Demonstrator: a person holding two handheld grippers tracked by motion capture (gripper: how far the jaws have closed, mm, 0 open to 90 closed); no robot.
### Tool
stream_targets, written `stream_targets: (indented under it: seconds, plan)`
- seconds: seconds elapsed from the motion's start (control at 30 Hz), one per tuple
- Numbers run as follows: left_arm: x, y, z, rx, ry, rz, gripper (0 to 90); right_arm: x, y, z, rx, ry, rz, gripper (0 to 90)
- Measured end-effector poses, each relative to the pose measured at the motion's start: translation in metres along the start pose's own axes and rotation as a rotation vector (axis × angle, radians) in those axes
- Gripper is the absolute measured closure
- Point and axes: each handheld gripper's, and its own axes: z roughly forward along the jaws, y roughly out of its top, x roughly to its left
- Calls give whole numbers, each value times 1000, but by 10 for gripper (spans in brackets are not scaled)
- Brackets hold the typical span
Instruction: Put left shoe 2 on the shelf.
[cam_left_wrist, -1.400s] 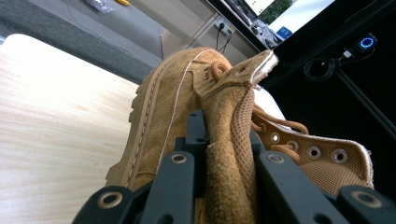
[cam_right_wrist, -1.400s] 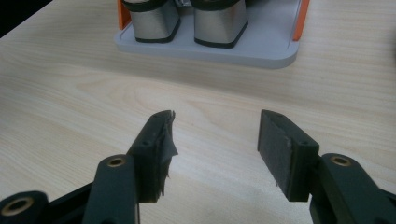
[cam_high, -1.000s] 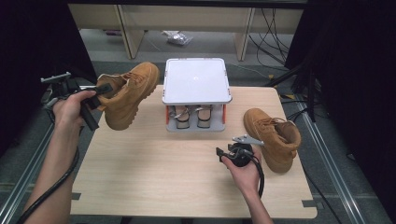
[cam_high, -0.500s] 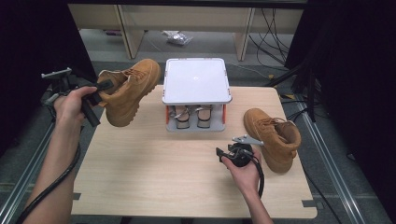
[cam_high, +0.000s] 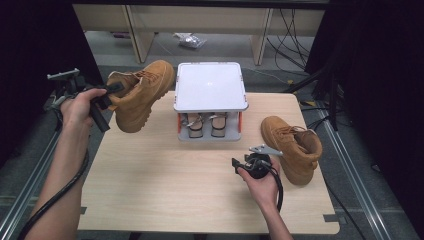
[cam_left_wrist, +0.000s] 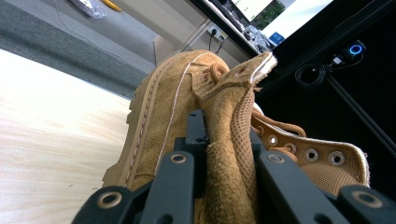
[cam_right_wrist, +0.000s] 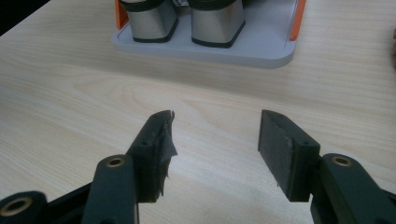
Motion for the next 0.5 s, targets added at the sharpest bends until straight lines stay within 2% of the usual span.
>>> stream_targets:
  seconds: [0.1, 0.13, 0.17, 0.3, 0.4, 0.43, 0.5]
  plan:
    - [-1, 2, 1, 1, 1, 12, 803, 0, 0, 0, 4, -4, 0, 458]
    - [-3, 2, 2, 0, -5, -1, 803, 0, 0, 1, -2, 6, 1, 458]
    - [-3, 3, 2, 0, 1, 14, 803, 0, 0, 1, -2, 3, 0, 457]
    - [-7, 5, 5, -2, 1, 18, 803, 1, 0, 0, 4, 3, 0, 457]
    - [-8, 6, 7, 0, -4, 13, 803, 0, 0, 0, 0, 2, -6, 456]
    - [-9, 6, 9, 1, -11, -2, 803, 0, 0, 0, 2, -2, -7, 456]
    - [-10, 6, 10, 3, -2, 17, 803, 1, 0, 0, 4, 5, 4, 457]
